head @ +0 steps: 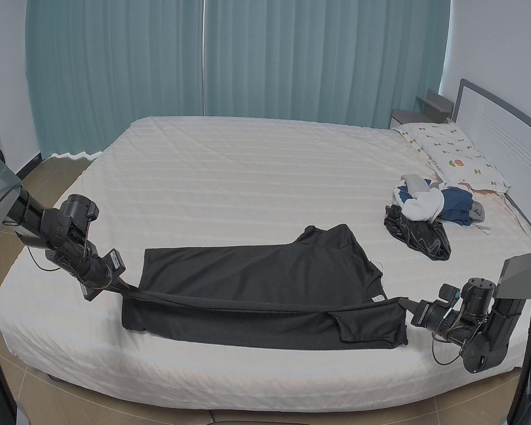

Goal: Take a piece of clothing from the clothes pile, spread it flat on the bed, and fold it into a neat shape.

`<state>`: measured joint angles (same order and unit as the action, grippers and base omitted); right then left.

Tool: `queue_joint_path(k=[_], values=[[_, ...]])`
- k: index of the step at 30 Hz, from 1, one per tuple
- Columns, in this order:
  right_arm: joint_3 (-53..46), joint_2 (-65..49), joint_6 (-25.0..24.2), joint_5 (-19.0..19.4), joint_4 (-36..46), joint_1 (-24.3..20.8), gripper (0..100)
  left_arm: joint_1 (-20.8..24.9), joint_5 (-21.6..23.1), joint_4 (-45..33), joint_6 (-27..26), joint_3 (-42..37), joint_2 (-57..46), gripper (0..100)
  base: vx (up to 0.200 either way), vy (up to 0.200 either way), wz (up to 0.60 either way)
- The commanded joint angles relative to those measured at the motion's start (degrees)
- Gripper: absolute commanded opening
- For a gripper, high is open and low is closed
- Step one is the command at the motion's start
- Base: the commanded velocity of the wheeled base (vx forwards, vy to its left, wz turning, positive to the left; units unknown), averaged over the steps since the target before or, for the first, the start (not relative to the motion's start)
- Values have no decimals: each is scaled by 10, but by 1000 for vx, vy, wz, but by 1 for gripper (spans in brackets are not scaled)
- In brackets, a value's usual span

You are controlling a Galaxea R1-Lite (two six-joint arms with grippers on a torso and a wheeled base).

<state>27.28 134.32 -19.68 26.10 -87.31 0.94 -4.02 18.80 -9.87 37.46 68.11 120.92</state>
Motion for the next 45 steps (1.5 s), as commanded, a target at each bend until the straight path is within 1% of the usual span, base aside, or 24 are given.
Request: queue_joint_path(k=[1, 3, 6, 8, 9, 10, 11, 12, 13, 17, 19, 20, 24, 25, 26, 27, 30, 33, 35, 36, 37, 38, 40, 45], values=[[47, 33, 0, -9, 28, -7, 0, 9, -5, -1, 0, 35, 52, 0, 0, 0, 0], [59, 34, 0, -10, 39, -8, 0, 11, -6, -1, 2, 42, 60, 0, 0, 0, 0], [78, 40, 0, -11, 55, -8, 0, 16, -6, 0, 29, 62, 73, 0, 0, 0, 0], [78, 40, 0, -11, 55, -8, 0, 16, -6, 0, 29, 62, 73, 0, 0, 0, 0], [94, 46, 0, -18, 62, -8, 0, 18, -7, 0, 52, 83, 85, 0, 0, 0, 0], [98, 53, 0, -21, 61, -8, 0, 18, -7, 0, 58, 90, 88, 0, 0, 0, 0], [100, 55, 0, -23, 61, -8, 100, 18, -7, 0, 60, 92, 91, 0, 0, 0, 0], [101, 56, 0, -23, 61, -8, 100, 18, -7, 0, 60, 93, 91, 0, 0, 0, 0], [105, 60, -1, -23, 61, -8, 100, 19, -8, 0, 61, 95, 93, 100, 0, 0, 0], [113, 67, -11, -26, 57, -8, 100, 19, -11, 1, 77, 106, 101, 100, 0, 0, 0], [116, 65, -25, -34, 56, -7, 100, 17, -19, 4, 96, 115, 106, 100, 0, 0, 0], [115, 61, -41, -42, 51, -6, 100, 15, -22, 4, 111, 123, 109, 100, 0, 0, 0], [88, 36, -77, -52, 38, -1, 100, 0, -11, -1, 116, 117, 103, 100, 0, 0, 0], [88, 36, -77, -52, 38, -1, 100, 0, -11, -1, 116, 117, 103, 100, 0, 0, 0], [57, 14, -105, -58, 36, -3, 100, -1, 1, 1, 115, 97, 87, 100, 0, 0, 0], [51, 9, -111, -60, 36, -3, 100, -2, 5, 4, 114, 89, 80, 100, 0, 0, 0], [2, -24, -174, -80, 35, -7, 100, -4, 41, 15, 113, 30, 33, 100, 0, 0, 0], [-31, -49, -259, -90, 22, -9, 100, -8, 54, 39, 114, -21, 4, 100, 0, 0, 0], [-56, -63, -313, -90, 9, -19, 100, -13, 55, 86, 116, -61, -12, 100, 0, 0, 0], [-56, -63, -313, -90, 9, -19, 100, -13, 55, 86, 116, -61, -12, 100, 0, 0, 0], [-73, -69, -347, -90, -3, -26, 100, -16, 54, 134, 117, -89, -17, 100, 0, 0, 0], [-83, -68, -360, -90, -12, -31, 100, -16, 54, 155, 119, -104, -19, 100, 200, 0, 0], [-93, -61, -375, -90, -23, -44, 100, -13, 53, 174, 128, -121, -20, 100, 200, 0, 0], [-96, -49, -377, -90, -22, -59, 100, -10, 54, 178, 135, -124, -15, 100, 200, 0, 0]])
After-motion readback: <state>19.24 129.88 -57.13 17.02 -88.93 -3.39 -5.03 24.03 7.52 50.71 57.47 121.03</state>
